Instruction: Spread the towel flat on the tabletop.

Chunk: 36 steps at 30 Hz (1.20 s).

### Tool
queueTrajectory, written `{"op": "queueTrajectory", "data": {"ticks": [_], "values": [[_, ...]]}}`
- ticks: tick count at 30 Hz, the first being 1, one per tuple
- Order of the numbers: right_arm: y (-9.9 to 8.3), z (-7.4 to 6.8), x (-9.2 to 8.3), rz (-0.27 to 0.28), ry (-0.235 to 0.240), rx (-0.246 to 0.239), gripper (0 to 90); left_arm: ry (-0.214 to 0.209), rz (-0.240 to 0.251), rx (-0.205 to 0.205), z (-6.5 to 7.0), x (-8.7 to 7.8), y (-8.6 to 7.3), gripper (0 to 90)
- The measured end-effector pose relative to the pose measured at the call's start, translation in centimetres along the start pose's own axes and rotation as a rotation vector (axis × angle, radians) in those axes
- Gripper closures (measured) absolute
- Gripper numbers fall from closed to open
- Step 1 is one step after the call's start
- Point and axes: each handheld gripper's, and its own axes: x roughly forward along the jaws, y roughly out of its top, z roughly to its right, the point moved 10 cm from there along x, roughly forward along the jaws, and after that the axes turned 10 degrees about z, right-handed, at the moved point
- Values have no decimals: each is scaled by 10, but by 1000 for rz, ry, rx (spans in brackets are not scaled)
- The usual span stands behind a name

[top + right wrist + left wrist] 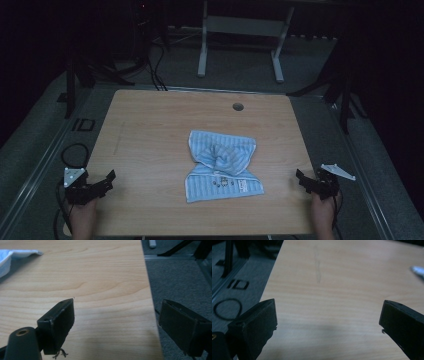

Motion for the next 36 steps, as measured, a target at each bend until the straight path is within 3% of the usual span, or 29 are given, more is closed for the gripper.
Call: {"op": "queueTrajectory", "data": {"ticks": [8,12,15,19,24,29,31,36], "values": [[-3,-6,1,-31,57,0,130,-23,-96,-6,3,4,-11,15],[-8,-13,1,-67,81,-41,131,-29,-127,24,7,2,-12,14],[-13,-26,-2,-144,153,-50,137,-51,-170,55,11,2,-14,14],[-16,-47,-9,-247,225,-112,136,-77,-229,115,18,2,-17,14],[-17,-69,-17,-372,300,-139,134,-105,-282,174,37,4,-16,14],[-8,-92,-16,-366,360,-126,127,-126,-300,234,59,9,-15,26],[-5,-106,-15,-385,425,-131,128,-158,-336,226,71,11,-16,42],[-8,-131,-13,-417,488,-202,134,-228,-402,246,103,13,-18,42]]}}
